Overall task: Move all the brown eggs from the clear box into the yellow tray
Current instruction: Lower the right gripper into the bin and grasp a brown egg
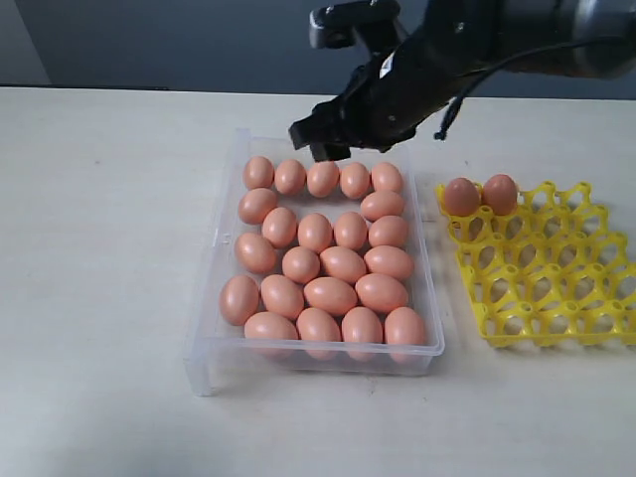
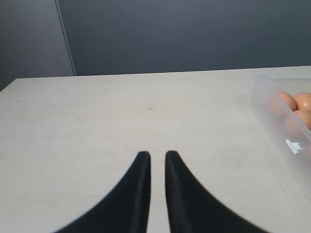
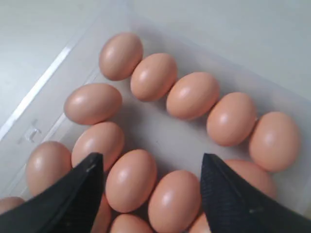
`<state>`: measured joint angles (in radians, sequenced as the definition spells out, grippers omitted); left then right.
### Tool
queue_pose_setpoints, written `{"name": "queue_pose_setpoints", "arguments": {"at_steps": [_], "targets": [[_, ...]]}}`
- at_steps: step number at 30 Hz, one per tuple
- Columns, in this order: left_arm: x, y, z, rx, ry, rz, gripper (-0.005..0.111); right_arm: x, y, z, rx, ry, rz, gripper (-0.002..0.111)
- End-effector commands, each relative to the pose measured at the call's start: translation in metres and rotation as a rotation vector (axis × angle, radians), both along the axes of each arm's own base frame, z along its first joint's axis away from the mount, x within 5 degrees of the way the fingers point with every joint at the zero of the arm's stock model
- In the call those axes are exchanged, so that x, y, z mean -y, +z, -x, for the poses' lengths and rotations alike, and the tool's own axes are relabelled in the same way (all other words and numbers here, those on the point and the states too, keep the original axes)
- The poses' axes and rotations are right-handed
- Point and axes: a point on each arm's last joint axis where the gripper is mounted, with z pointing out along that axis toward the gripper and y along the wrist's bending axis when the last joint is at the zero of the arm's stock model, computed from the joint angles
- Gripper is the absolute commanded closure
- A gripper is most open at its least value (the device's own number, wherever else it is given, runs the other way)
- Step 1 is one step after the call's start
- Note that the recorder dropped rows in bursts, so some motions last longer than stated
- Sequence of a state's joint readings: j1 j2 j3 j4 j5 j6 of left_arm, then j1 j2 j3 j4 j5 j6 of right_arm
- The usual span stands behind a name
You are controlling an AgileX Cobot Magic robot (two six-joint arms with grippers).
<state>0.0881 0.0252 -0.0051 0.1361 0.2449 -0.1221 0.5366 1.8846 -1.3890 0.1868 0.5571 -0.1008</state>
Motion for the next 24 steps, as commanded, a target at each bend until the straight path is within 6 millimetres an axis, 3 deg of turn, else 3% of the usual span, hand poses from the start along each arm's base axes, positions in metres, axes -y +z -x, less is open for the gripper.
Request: {"name": "queue_pose_setpoints", "arguments": {"at_steps": [1, 5, 11, 17, 24], "targets": [[0.000, -0.001, 0.000, -0.001, -0.001, 0.001, 0.095, -0.020, -0.031, -0.013, -0.137, 0.024, 0.029, 0.051], [0.000, -0.001, 0.000, -0.001, -0.001, 0.001, 0.095, -0.026, -0.062, -0.017, -0.256, 0.018, 0.046, 0.051], [0.000, -0.001, 0.000, -0.001, -0.001, 0.001, 0.095, -0.029, -0.089, -0.018, -0.300, 0.023, 0.072, 0.051], [0.000, -0.001, 0.000, -0.001, -0.001, 0.001, 0.095, -0.029, -0.094, -0.018, -0.311, 0.025, 0.080, 0.055], [0.000, -0.001, 0.000, -0.001, -0.001, 0.001, 0.095, -0.028, -0.095, -0.016, -0.332, 0.029, 0.089, 0.080]]}}
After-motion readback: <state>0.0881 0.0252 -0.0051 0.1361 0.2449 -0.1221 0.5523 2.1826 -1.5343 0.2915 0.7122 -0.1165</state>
